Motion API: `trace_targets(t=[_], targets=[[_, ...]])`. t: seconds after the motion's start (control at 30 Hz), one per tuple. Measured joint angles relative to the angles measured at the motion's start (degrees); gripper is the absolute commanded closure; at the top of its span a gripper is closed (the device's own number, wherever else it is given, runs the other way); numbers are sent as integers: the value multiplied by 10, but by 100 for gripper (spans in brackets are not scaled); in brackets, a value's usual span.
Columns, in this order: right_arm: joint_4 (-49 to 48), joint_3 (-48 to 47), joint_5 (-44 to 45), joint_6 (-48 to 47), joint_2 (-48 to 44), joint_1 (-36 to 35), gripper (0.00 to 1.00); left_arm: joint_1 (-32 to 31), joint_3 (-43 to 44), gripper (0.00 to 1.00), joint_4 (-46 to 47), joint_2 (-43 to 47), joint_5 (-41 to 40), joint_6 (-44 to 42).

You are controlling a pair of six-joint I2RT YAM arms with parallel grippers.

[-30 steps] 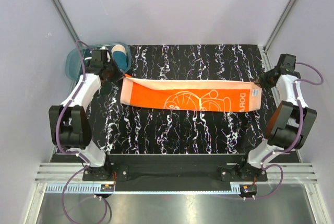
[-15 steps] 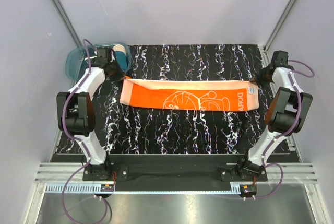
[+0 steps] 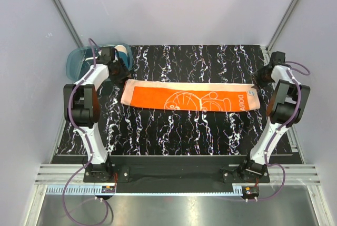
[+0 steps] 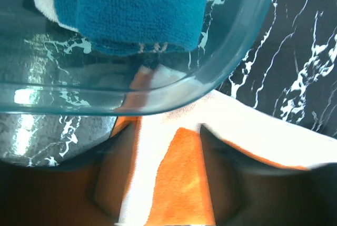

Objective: Roll the towels
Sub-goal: Fold the towel

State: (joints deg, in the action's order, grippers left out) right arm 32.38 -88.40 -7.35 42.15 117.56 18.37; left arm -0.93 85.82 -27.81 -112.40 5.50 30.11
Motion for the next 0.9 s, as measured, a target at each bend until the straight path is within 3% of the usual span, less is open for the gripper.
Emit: trace_targets(t=[0.1,0.27,0.47,0.77,0.9], targets=[[-2,-10,-2,-3,-1,0,30,3,3,23,0,0,-2,-3],[-2,-5,6,-16,-32,-1,15,6,3,20,-6,18,-13,-6],[8,51,38,-40,-165,-2,14,6,-36,19,-18,129,-20,-15],[0,269,22,-63,-414,-3,13,7,-266,11,15,416,32,-33],[7,349,-16,-60,-459,-3,9,7,-367,6,-3,507,55,-43]])
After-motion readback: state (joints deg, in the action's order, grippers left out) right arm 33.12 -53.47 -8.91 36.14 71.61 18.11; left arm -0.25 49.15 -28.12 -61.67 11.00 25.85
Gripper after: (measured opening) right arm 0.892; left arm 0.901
